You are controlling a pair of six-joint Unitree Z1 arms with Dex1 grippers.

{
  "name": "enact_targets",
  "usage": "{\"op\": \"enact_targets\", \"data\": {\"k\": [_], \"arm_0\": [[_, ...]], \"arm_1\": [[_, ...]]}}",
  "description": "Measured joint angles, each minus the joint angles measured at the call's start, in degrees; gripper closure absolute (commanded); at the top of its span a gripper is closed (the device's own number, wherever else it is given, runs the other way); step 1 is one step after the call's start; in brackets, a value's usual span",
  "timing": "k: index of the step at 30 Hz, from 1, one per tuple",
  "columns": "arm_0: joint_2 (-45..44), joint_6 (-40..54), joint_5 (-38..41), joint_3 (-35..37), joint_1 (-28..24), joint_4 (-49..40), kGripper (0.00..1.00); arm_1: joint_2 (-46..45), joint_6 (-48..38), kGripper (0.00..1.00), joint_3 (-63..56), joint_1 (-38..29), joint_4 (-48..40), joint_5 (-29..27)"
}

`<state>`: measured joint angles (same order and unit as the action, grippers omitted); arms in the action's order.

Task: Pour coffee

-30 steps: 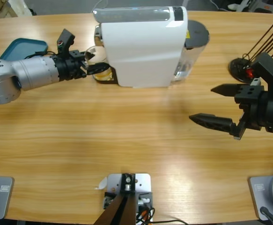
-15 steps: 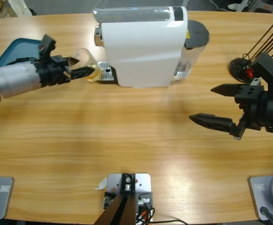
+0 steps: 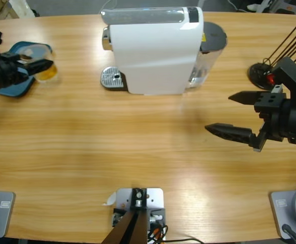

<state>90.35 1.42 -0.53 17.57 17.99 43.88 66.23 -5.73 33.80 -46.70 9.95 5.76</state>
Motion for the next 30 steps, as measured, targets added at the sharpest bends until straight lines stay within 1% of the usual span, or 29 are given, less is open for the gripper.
{"op": "enact_targets", "data": {"k": [5, 13, 20, 23, 29, 30], "arm_0": [[-0.3, 0.0, -2.4, 0.2, -5.7, -0.8, 0.561], [0.1, 0.0, -2.8, 2.0, -13.6, -0.7, 0.552], [4.6, 0.0, -2.8, 2.9, -19.5, 1.6, 0.552], [7.7, 0.0, -2.8, 3.5, -20.9, 2.7, 0.548], [13.0, 0.0, -2.8, 5.4, -21.5, 3.5, 0.545], [13.5, 0.0, -2.8, 5.7, -21.5, 3.5, 0.485]], "arm_1": [[0.0, 0.0, 0.000, 0.0, 0.0, 0.0, 0.3], [0.0, 0.0, 0.000, 0.0, 0.0, 0.0, 1.1], [0.0, 0.0, 0.000, 0.0, 0.0, 0.0, 1.2], [0.0, 0.0, 0.000, 0.0, 0.0, 0.2, 1.2], [0.0, 0.0, 0.000, 0.0, 0.2, 0.7, 1.2], [0.0, 0.0, 0.000, 0.0, 0.4, 0.7, 1.3]]}}
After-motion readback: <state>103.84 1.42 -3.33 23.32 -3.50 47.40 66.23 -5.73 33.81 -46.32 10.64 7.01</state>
